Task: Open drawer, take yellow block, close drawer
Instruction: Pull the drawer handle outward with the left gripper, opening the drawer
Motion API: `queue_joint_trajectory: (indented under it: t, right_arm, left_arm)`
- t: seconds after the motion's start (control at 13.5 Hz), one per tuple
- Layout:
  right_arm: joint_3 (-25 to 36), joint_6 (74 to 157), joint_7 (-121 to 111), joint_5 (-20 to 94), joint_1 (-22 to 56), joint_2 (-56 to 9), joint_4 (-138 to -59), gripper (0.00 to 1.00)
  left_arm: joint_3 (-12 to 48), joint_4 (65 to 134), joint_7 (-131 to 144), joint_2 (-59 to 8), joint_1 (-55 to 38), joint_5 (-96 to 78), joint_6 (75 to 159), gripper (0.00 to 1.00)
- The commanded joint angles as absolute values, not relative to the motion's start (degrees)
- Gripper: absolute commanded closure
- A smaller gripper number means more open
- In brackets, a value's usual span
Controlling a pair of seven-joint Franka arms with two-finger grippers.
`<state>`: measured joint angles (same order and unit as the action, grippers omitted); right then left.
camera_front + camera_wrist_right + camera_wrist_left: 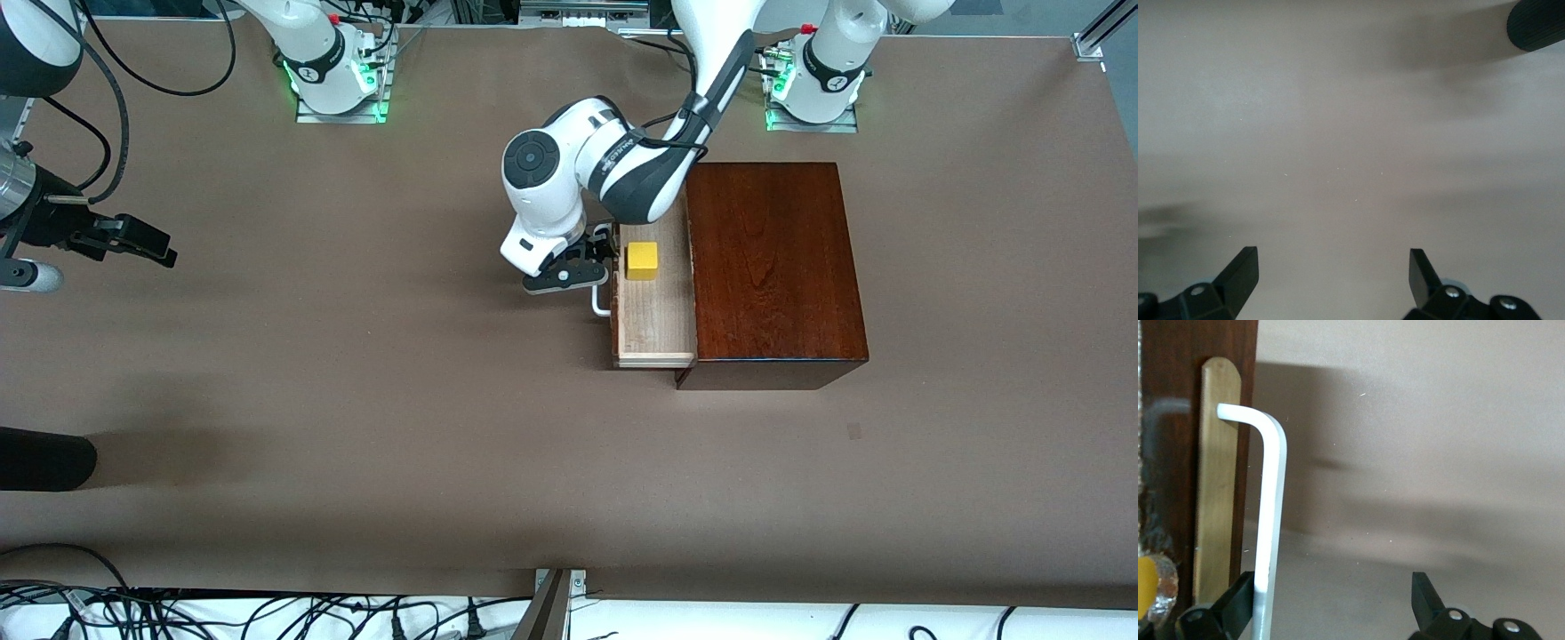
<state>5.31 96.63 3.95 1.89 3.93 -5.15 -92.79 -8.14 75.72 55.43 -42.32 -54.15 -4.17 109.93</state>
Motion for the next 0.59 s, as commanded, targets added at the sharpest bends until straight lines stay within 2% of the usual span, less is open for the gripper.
queue_joint_trajectory:
  t: [0.0,0.52]
  right_arm:
    - [5.2,95.4,3.5,1.8,4.2,-5.2,-91.8,0.00]
    - [5.2,95.4,4.0,1.8,4.3,-5.3,-91.8,0.00]
  left_arm:
    - [-5.9,65.9,61.5,-47.8,-56.1,-6.5,111.2,0.00]
    - [-6.2,65.9,60.1,-46.2,-54.9,-5.7,110.2,0.00]
